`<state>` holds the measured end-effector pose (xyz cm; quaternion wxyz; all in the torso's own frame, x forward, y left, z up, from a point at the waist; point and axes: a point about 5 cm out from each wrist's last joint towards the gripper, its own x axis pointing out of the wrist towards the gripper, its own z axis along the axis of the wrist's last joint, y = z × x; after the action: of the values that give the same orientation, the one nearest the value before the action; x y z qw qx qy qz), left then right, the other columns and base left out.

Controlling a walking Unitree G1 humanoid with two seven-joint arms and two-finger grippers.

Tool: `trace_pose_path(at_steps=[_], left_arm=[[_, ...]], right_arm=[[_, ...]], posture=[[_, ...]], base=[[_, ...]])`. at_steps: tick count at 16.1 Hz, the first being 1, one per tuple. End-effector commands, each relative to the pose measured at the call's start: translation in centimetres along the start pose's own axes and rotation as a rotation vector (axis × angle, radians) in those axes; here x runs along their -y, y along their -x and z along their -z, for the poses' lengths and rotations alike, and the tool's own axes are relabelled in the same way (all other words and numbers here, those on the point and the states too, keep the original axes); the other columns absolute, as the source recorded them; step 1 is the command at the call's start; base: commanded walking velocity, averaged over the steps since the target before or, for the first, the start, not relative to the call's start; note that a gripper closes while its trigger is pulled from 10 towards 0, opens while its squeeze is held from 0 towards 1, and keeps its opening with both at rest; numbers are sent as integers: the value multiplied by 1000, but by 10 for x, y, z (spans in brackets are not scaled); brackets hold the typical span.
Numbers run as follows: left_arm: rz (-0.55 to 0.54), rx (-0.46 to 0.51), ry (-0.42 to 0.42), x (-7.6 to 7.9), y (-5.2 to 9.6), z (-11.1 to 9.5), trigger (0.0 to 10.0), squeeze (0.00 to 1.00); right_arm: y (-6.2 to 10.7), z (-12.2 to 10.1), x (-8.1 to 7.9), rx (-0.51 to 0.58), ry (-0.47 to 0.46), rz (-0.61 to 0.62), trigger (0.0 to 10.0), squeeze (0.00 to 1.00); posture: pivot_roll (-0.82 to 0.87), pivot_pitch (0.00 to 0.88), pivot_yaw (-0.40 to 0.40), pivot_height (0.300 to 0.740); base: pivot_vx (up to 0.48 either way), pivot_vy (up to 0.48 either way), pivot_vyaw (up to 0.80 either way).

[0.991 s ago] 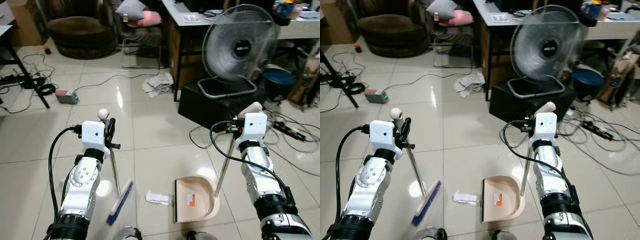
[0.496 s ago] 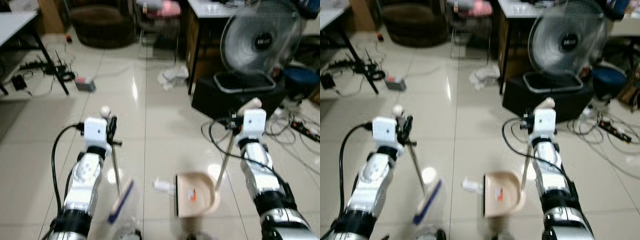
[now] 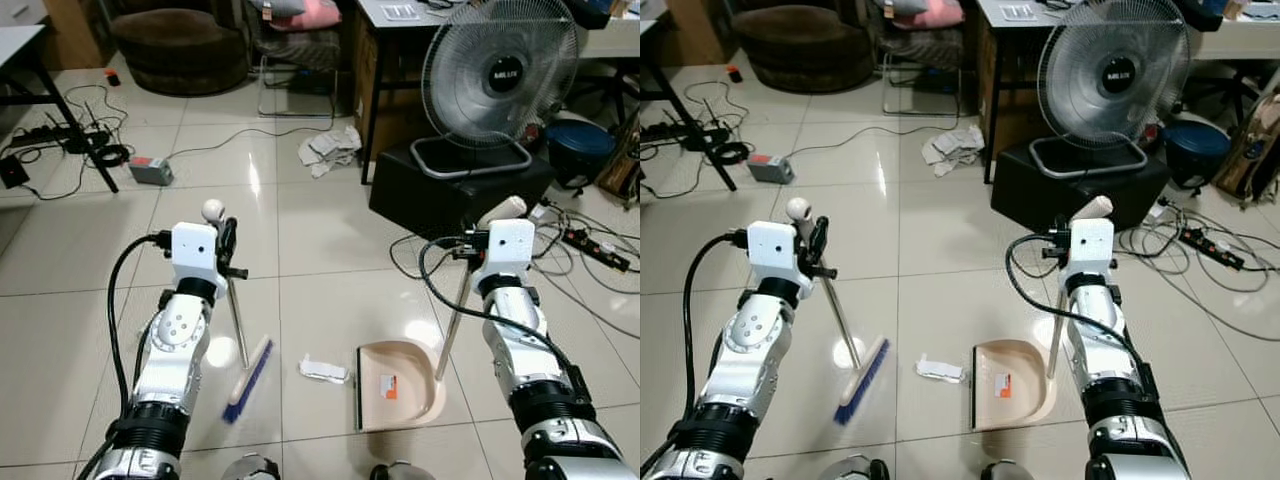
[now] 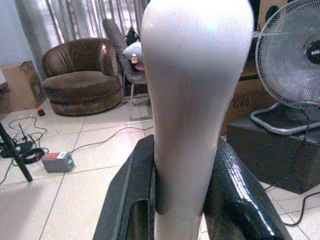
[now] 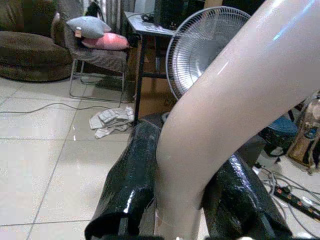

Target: Sweep floor

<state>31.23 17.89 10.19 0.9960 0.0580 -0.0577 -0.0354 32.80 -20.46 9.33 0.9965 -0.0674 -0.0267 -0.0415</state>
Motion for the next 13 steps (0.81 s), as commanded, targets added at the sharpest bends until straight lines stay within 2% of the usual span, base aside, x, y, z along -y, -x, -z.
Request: trace_pose_path(at_steps=[1, 2, 4, 6, 7, 9, 11, 13], left_arm=[[-21, 42, -15, -3, -3, -7, 10000, 0], [-34, 50, -12, -4, -4, -8, 10000, 0], [-68, 74, -7, -7, -6, -9, 10000, 0], [-123, 140, 11, -13, -8, -16, 10000, 0], [-176, 221, 45, -20, -10, -25, 10000, 0], [-196, 253, 46, -24, -11, -30, 10000, 0], [-190, 296, 24, -28, -12, -36, 10000, 0], [-172, 347, 39, -32, -11, -44, 10000, 0]], right_arm=[[-6, -9, 3, 41, 42, 7, 10000, 0], [-7, -9, 6, 34, 78, 14, 10000, 0], [-11, -9, 12, 28, 79, 46, 10000, 0], [-14, -10, 18, 43, 90, 61, 10000, 0], [-17, -15, 24, 67, 82, 77, 10000, 0], [-20, -19, 28, 87, 59, 85, 10000, 0], [-25, -28, 30, 134, -27, 72, 10000, 0], [-27, -32, 33, 169, -78, 68, 10000, 0]], posture=[[-7, 85, 21, 740], [-9, 88, 23, 740], [-8, 107, 24, 740], [-16, 159, 29, 740], [-20, 189, 31, 740], [-18, 229, 33, 740], [-3, 266, 26, 740], [30, 299, 24, 740]], base=[[0, 0, 0], [0, 0, 0], [0, 0, 0], [0, 0, 0], [0, 0, 0], [0, 0, 0], [0, 0, 0], [0, 0, 0]])
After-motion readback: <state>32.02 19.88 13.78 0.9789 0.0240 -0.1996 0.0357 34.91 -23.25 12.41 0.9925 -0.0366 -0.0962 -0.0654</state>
